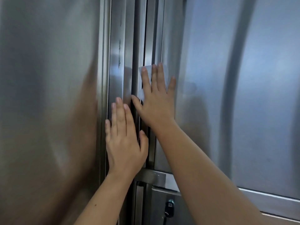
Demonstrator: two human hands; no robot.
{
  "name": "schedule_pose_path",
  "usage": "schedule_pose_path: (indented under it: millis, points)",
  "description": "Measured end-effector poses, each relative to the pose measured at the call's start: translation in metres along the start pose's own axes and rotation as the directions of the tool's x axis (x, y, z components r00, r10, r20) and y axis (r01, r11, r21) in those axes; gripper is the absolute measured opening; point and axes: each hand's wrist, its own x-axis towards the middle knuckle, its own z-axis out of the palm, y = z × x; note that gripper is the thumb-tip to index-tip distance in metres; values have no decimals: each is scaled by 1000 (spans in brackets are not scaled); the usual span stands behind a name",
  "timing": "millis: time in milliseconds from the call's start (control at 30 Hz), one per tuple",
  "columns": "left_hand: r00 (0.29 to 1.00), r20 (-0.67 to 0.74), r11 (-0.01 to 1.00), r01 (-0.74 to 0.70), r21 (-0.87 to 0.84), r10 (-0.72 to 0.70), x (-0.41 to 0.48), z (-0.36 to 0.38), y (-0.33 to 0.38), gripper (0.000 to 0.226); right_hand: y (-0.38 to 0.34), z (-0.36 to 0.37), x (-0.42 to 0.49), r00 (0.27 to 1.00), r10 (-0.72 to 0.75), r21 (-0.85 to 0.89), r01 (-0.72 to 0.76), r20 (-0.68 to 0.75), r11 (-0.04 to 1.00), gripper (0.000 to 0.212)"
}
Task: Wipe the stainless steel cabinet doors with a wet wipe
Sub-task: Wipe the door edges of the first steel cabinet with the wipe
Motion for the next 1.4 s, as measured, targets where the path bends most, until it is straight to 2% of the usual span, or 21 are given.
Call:
schedule_pose_path:
  millis: [700,833,933,1133,1300,1400]
  points:
    - [969,245,998,-37,49,23,-92,-19,-19,69,-22,28,-116,996,1,-62,5,93,998,73]
    - [961,275,999,-24,33,14,-102,-21,-20,68,-29,33,-141,989,11,-18,-9,146,1000,72]
    - [956,292,999,-16,31,7,-108,-23,-21,66,-35,35,-158,984,43,-63,-32,170,997,70]
    - [951,308,999,-20,38,7,-121,-25,-22,63,-42,39,-191,945,33,-115,5,325,993,63]
    - [945,327,998,-28,53,9,-122,-27,-24,64,-46,38,-198,933,53,-138,-4,355,990,66]
    - [936,352,999,-24,28,12,-121,-29,-27,63,-39,36,-191,928,12,-75,17,372,997,70]
